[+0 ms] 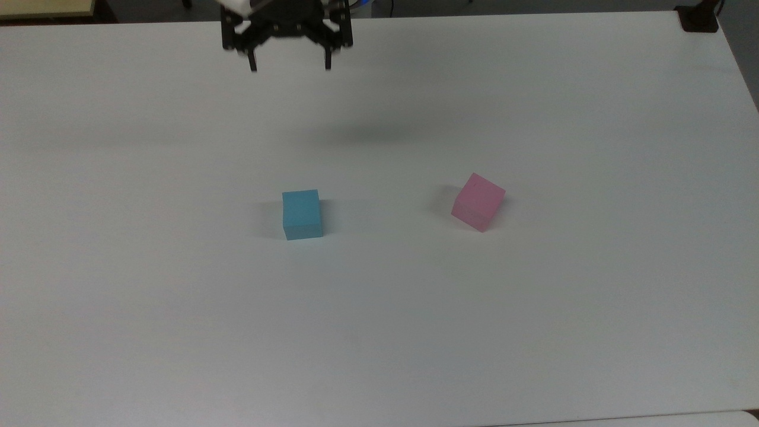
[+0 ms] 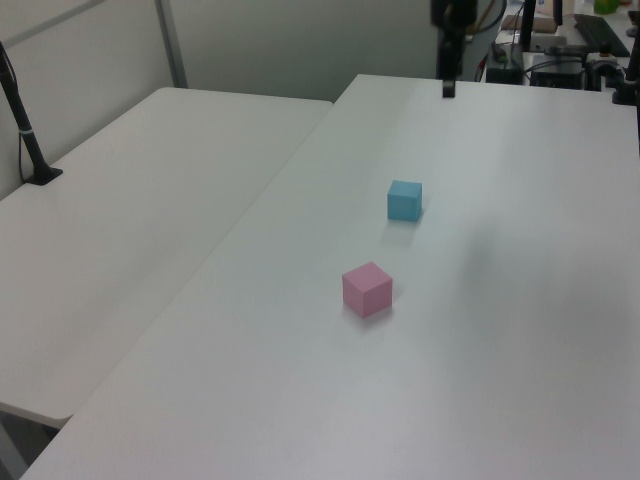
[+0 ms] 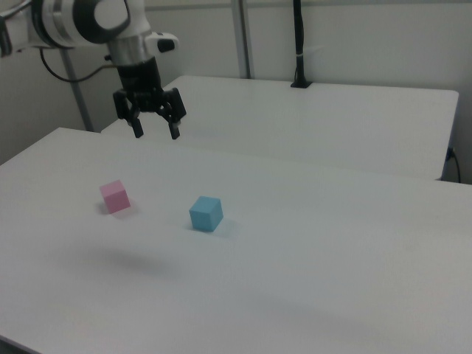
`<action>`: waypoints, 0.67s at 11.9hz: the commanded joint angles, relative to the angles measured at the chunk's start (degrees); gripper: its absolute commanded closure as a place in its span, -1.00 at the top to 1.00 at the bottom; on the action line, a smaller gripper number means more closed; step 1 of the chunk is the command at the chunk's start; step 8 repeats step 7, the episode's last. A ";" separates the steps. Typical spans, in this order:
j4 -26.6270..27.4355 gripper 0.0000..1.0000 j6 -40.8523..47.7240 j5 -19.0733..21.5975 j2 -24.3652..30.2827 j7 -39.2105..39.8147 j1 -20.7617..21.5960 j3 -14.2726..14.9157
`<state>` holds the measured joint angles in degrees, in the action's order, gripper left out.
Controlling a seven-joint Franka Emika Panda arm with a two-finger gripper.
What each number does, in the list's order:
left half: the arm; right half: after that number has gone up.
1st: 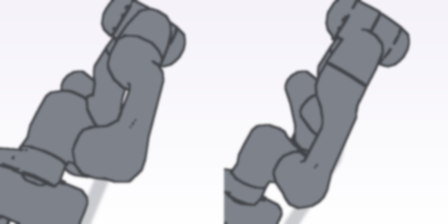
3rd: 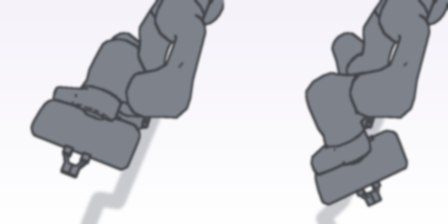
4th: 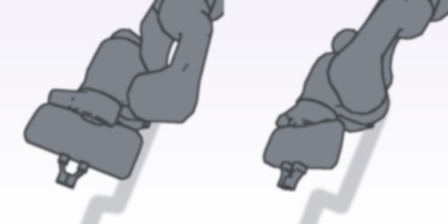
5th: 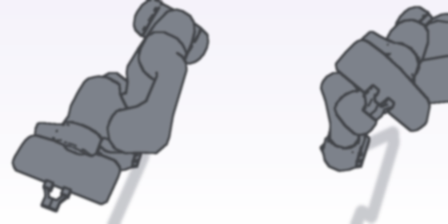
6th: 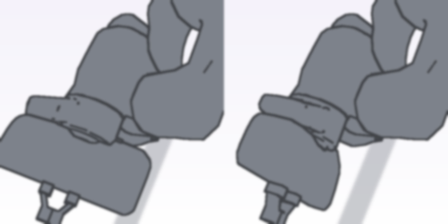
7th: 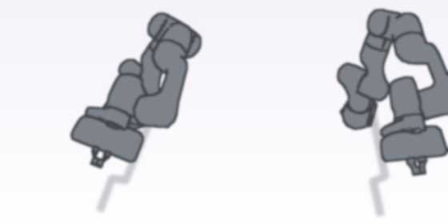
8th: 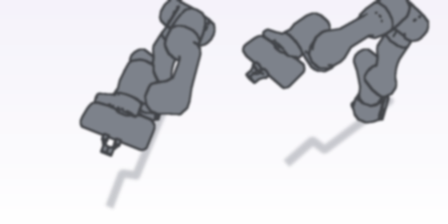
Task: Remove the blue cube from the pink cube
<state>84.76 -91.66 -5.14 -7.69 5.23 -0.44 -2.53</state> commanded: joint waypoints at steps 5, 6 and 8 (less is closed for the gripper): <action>3.75 1.00 1.75 3.91 7.07 -5.66 1.76 4.72; 3.75 1.00 1.84 3.91 7.07 -5.66 2.28 4.90; 3.75 1.00 1.84 3.91 7.07 -5.49 2.29 4.90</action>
